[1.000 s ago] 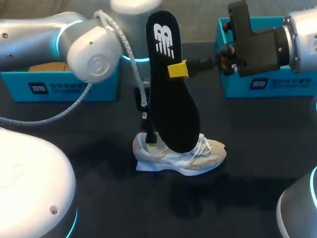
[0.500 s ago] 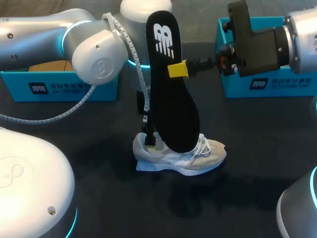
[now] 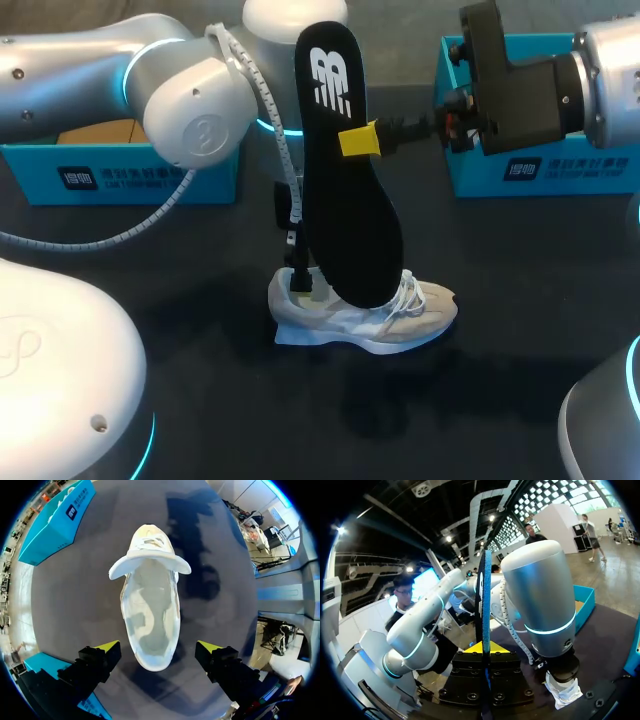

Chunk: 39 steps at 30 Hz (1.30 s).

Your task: Take the shoe out of the shoebox, open the shoe tongue, remove and reinsert the insole, then place the shoe into the shoebox

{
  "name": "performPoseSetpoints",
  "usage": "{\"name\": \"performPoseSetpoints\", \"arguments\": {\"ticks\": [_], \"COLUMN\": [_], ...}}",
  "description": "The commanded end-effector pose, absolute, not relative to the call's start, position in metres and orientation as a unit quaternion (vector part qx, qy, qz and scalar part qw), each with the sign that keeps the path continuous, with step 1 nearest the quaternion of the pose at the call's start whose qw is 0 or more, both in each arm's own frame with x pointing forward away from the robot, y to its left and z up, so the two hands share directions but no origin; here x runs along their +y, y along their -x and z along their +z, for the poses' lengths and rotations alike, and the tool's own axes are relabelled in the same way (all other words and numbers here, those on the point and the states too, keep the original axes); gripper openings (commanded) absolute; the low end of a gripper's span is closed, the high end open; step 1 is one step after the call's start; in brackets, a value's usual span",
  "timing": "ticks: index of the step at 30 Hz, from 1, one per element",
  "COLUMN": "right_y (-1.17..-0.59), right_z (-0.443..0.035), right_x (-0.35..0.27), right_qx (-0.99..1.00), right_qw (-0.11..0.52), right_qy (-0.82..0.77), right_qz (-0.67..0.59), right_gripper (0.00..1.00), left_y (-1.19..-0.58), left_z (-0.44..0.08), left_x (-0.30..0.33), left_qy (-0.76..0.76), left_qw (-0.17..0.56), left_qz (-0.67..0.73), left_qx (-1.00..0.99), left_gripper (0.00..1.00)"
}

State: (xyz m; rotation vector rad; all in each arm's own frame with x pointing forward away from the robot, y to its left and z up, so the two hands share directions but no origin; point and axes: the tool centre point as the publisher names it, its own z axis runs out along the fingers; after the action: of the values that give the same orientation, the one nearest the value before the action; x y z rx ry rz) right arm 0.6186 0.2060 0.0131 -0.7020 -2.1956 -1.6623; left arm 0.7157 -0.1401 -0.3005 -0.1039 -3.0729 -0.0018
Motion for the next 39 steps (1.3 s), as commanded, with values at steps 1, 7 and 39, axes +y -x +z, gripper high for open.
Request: {"name": "performPoseSetpoints", "arguments": {"ticks": [1,7,39], "right_y": [-0.621,-0.621,-0.621], "right_z": [0.013,0.013,0.013], "right_x": [0.211,0.211,0.211], "right_qx": [-0.765,-0.765,-0.765], "right_qw": [0.149,0.149,0.149], "right_qy": [0.246,0.246,0.246], "right_qz": [-0.577,-0.577,-0.577], "right_gripper": [0.00,0.00,0.00], "left_y": [-0.718,-0.728,-0.765], "left_z": [-0.303,-0.308,-0.377], "left_x": [-0.142,-0.148,-0.208], "left_qy": [0.037,0.044,0.081], "left_qw": [0.034,0.025,0.050], "left_qz": [-0.003,-0.003,0.012], "left_qx": [-0.999,-0.999,-0.995], "left_gripper": [1.00,1.00,1.00]}}
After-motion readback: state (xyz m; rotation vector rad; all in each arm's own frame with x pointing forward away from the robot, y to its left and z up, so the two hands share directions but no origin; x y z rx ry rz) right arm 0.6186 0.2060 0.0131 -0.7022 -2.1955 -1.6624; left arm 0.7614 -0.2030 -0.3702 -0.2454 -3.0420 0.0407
